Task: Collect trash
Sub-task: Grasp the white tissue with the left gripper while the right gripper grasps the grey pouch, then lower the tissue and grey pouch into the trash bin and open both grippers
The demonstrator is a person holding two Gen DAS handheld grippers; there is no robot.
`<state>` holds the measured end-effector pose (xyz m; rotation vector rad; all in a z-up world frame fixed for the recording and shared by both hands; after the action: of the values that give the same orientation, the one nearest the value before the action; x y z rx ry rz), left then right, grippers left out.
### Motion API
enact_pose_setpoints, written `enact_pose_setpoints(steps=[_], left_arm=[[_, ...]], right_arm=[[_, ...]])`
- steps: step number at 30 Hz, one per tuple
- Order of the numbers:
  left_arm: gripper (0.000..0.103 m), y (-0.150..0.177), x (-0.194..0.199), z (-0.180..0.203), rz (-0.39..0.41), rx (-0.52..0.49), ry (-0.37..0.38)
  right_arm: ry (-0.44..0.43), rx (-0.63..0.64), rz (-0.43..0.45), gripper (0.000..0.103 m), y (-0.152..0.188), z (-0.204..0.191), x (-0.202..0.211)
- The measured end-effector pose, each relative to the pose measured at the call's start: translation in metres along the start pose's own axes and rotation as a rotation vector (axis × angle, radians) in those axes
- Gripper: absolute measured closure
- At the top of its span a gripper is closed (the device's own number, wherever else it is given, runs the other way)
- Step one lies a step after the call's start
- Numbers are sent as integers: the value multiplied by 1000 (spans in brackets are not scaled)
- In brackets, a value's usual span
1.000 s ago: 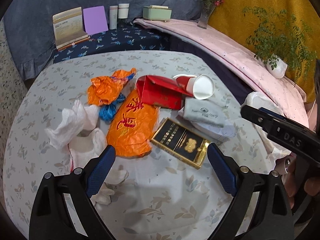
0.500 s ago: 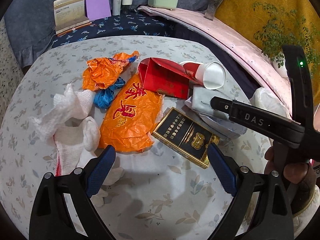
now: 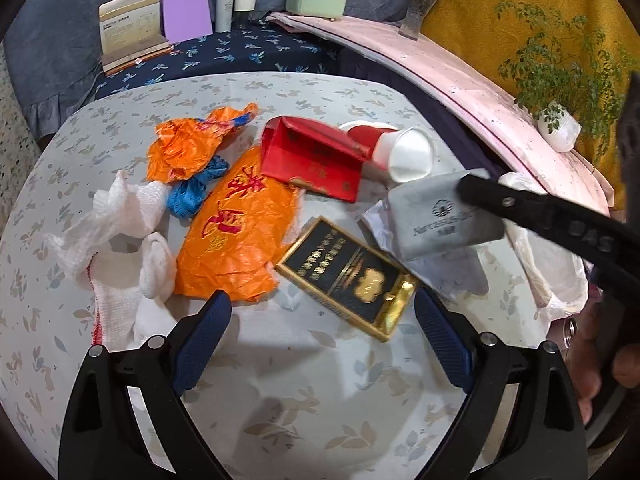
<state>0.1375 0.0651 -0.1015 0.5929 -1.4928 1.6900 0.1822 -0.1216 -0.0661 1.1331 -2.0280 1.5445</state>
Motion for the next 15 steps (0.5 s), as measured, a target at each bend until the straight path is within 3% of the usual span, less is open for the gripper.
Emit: enact_pose_setpoints(steps=[15], left_arm=[[14, -10, -19, 85, -6, -130, 90]], right_arm=[[80, -73, 180, 99, -9, 48, 89]])
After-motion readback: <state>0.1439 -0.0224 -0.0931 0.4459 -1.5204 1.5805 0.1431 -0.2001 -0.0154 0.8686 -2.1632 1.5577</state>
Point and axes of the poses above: each gripper's, at about its wrist camera, not at the fingertips, and x roughly against the way its jaws point, z to its right, y to its underside, the point moved 2 cm from there along -x, roughly the way its jaws point, and after that the axes turned 2 degrees about z, right-handed, at the moved point
